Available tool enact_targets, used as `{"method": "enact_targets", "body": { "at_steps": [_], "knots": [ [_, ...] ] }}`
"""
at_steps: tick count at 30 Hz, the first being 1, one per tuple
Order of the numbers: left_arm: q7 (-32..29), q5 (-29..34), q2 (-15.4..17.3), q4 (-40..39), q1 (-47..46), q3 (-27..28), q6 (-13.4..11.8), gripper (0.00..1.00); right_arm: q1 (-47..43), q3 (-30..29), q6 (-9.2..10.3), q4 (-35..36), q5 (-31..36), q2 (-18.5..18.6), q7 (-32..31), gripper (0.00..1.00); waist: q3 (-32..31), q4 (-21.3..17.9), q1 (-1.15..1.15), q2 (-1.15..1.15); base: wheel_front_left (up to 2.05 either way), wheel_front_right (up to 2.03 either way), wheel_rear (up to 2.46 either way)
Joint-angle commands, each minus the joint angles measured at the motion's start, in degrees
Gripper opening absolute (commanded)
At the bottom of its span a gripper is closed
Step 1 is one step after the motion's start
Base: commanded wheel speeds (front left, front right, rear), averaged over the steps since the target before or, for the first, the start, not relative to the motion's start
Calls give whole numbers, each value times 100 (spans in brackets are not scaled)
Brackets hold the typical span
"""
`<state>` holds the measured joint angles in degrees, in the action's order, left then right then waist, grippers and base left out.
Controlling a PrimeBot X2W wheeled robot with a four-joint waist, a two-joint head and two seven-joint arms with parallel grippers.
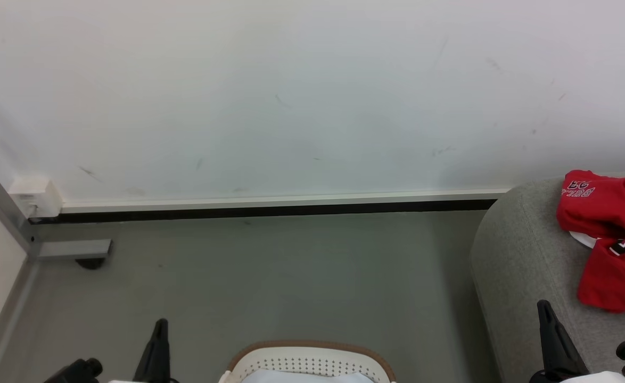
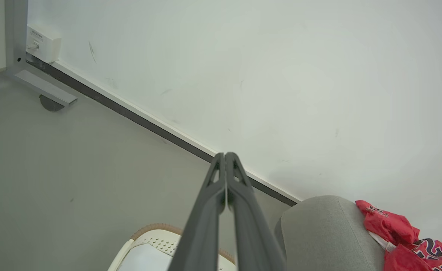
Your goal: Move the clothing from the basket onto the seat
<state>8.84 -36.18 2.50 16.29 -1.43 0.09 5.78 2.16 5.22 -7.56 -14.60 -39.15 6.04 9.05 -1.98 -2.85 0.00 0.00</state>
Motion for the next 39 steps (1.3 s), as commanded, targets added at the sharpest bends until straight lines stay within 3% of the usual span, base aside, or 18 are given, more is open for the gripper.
{"method": "enact_targets", "body": {
  "at_steps": [1,39],
  "knots": [
    [-57,-246,25,-96,-168,60,19,0,162,-67,3,81,-231,25,-45,0,3,5,0,0,0,0,0],
    [-774,-2837,41,-158,-361,349,97,0,324,-556,6,71,-2726,-103,-736,0,77,109,0,0,0,0,0]
  ]
}}
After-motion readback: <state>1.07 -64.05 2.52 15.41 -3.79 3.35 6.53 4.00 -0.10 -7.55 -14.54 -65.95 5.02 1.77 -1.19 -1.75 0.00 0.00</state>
